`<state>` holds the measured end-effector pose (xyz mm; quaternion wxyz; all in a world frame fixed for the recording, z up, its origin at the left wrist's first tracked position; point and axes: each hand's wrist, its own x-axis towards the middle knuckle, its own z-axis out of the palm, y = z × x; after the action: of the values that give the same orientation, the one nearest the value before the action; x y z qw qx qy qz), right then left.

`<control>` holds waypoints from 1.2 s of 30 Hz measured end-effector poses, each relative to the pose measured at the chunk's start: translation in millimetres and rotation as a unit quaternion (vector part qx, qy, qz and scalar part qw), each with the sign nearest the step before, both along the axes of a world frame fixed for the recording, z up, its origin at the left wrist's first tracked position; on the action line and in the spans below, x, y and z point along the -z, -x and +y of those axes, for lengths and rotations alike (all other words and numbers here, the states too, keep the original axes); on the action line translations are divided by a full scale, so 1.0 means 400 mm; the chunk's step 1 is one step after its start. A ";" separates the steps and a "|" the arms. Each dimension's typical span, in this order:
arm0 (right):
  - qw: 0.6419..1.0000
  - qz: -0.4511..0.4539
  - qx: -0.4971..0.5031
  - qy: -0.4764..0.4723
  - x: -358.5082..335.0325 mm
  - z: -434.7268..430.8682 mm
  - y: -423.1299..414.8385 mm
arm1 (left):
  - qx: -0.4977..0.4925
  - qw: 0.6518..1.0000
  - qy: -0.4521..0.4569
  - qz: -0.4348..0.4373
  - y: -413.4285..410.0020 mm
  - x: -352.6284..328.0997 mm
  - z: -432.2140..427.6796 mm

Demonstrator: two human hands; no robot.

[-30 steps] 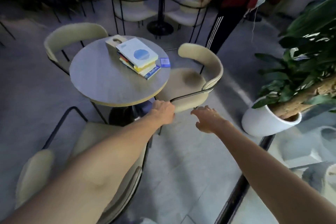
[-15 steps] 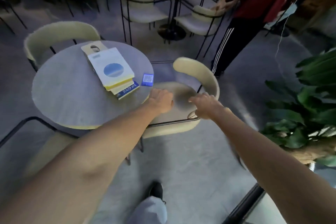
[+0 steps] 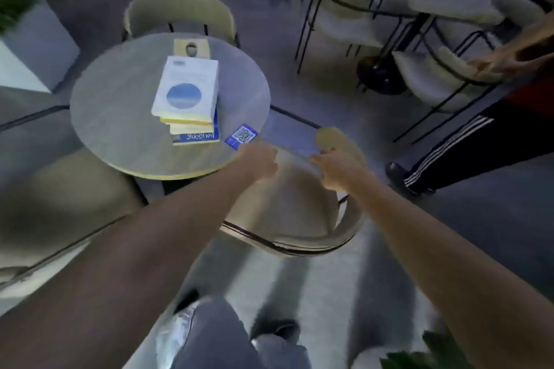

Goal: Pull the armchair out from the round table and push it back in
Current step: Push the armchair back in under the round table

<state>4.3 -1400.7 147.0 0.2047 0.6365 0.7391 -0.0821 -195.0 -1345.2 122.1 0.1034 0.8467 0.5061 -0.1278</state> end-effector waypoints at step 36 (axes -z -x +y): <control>0.860 0.054 -0.489 0.135 0.276 0.206 -0.473 | -0.525 0.847 0.085 -0.009 -0.720 0.199 -0.254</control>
<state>193.4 -1318.4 36.5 0.2619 0.1538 0.9470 -0.1043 93.0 -1446.8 42.3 0.2309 0.4436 0.8613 -0.0896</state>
